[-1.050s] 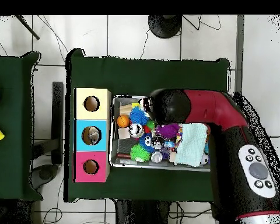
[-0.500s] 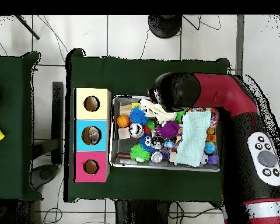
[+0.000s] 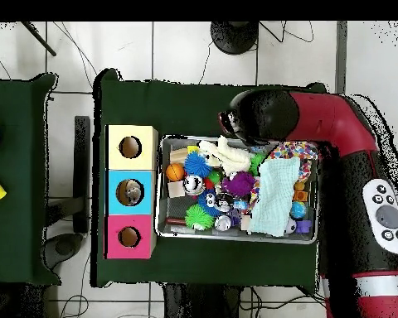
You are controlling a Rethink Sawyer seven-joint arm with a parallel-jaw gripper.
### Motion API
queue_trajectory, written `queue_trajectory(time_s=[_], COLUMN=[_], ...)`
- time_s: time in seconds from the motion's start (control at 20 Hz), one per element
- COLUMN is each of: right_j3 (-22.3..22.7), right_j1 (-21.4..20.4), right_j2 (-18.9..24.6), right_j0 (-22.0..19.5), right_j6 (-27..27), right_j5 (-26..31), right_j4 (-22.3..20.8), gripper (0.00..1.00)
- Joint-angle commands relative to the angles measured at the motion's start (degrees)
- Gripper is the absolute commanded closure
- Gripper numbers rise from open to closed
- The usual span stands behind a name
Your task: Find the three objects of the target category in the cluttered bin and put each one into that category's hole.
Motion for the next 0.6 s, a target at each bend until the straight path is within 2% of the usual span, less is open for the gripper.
queue_trajectory(time_s=[0.05, 0.25, 0.6], right_j3=[-3.3, -5.3, -5.4], right_j1=[4.5, 5.6, 6.1], right_j2=[3.8, 4.2, 4.7], right_j0=[-1.7, -1.6, -2.1], right_j6=[-19.1, -20.0, -20.8], right_j5=[6.1, 7.3, 7.6], right_j4=[-3.6, -3.8, -3.8], gripper=[0.0, 0.0, 0.0])
